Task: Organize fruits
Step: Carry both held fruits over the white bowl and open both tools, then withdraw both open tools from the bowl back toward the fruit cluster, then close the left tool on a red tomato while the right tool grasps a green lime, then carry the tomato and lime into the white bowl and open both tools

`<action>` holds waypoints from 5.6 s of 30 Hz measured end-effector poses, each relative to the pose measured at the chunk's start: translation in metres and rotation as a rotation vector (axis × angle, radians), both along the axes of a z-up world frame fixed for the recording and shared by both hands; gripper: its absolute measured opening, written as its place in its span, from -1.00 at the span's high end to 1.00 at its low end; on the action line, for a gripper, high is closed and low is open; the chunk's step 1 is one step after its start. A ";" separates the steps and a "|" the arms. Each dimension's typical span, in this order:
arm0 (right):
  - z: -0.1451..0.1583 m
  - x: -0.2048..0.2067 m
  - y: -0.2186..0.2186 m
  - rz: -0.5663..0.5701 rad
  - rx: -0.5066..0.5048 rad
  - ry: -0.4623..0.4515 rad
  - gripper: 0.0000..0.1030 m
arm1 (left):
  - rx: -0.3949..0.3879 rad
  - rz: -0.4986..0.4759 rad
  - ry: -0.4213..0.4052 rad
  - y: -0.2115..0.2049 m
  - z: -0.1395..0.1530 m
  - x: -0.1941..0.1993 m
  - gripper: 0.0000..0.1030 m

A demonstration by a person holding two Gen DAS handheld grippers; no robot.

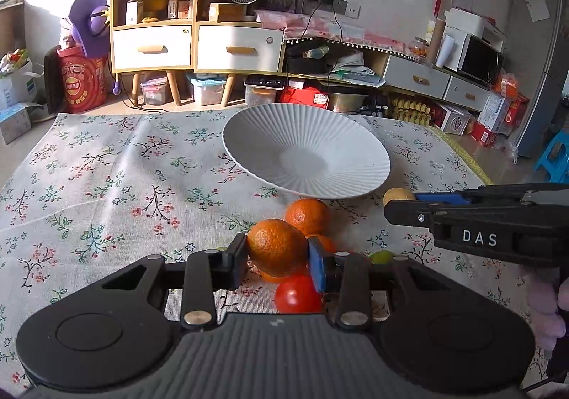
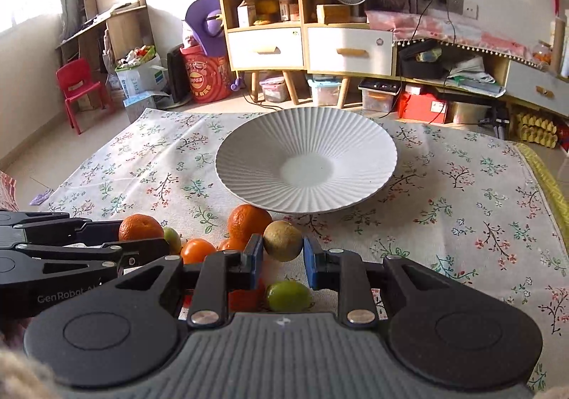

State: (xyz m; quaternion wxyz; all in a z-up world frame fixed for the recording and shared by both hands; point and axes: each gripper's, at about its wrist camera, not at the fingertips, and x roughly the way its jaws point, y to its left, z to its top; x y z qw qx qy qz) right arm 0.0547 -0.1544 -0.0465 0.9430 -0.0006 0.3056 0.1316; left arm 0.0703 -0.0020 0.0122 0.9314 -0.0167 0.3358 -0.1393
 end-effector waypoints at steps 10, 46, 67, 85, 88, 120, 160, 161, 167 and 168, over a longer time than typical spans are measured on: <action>0.002 0.040 -0.012 -0.002 0.045 0.015 0.58 | 0.002 -0.054 -0.022 -0.028 0.005 0.045 0.34; -0.005 0.091 -0.022 0.040 -0.017 0.022 0.43 | 0.167 -0.115 -0.020 -0.052 -0.018 0.115 0.12; 0.026 0.046 -0.023 -0.009 0.010 -0.014 -0.65 | 0.094 -0.097 -0.029 -0.009 0.017 0.056 -0.93; 0.006 0.010 -0.020 0.001 0.028 0.065 -0.93 | 0.094 0.013 0.042 0.036 0.005 0.009 -0.93; 0.001 0.003 -0.020 0.010 0.018 0.066 -0.97 | 0.081 0.012 0.047 0.041 0.001 0.003 -0.93; -0.043 -0.017 -0.007 0.064 -0.123 0.106 -0.66 | 0.069 -0.124 0.084 0.009 -0.050 -0.016 -0.68; -0.033 -0.007 0.001 0.113 -0.054 0.080 0.38 | -0.030 -0.172 0.101 -0.005 -0.044 -0.003 0.28; -0.032 -0.007 0.000 0.113 -0.053 0.079 0.38 | -0.030 -0.173 0.100 -0.005 -0.044 -0.003 0.28; -0.027 -0.009 -0.001 0.108 -0.045 0.059 0.38 | -0.031 -0.178 0.092 -0.004 -0.041 -0.003 0.28; -0.026 -0.009 -0.001 0.108 -0.043 0.057 0.38 | -0.031 -0.178 0.090 -0.004 -0.039 -0.003 0.28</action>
